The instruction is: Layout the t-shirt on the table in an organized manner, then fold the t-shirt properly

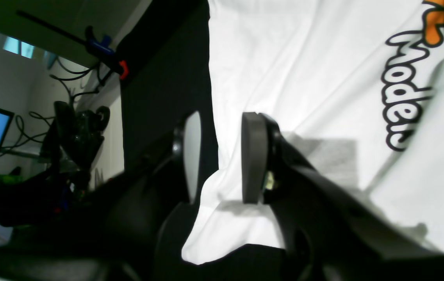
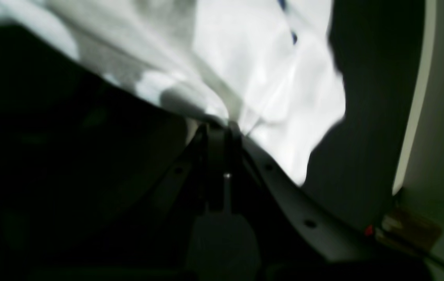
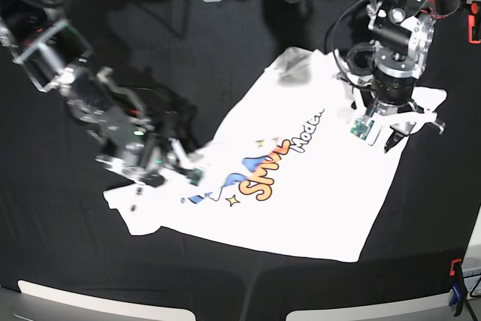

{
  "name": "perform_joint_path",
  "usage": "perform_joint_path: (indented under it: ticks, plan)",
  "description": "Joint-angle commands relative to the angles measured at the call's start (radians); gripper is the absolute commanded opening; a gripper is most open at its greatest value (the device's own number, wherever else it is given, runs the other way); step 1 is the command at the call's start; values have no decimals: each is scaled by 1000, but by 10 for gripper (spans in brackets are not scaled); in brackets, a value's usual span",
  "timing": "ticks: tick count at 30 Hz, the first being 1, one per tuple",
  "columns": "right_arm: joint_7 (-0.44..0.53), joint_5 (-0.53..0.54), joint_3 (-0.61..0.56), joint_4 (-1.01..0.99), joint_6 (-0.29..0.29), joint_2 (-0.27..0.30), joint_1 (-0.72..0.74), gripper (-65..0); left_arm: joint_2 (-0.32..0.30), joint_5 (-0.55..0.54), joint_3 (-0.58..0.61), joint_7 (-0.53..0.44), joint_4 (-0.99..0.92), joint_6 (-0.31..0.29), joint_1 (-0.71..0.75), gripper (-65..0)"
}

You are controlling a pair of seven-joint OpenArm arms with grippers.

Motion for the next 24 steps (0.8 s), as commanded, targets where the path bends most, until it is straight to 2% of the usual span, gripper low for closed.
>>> perform_joint_path:
  ticks: [1,3,7,13,17,20,22,24]
  plan:
    - [-12,10,10,34,-4,41,16,-650,-10,21,-6,-20,16,4,-11,-484]
    - [-35,35,10,62,-2,111,-2,-650,-10,22,-6,-20,16,4,-11,-484]
    - [-63,81,10,82,67,251,-48,-650,-10,21,-6,-20,16,4,-11,-484]
    - [-82,90,10,84,45,444,-68,-650,-10,21,-6,-20,16,3,-11,-484]
    - [-124,98,10,84,40,522,-69,-650,-10,21,-6,-20,16,4,-11,-484]
    - [-179,159,10,84,16,531,-69,-647,-10,21,-6,-20,16,4,-11,-484]
    - [-201,191,10,84,3,526,-69,-480,-10,21,-6,-20,16,4,-11,-484]
    - [-213,190,10,84,-29,517,-71,-345,-10,21,-6,-20,16,4,-11,-484]
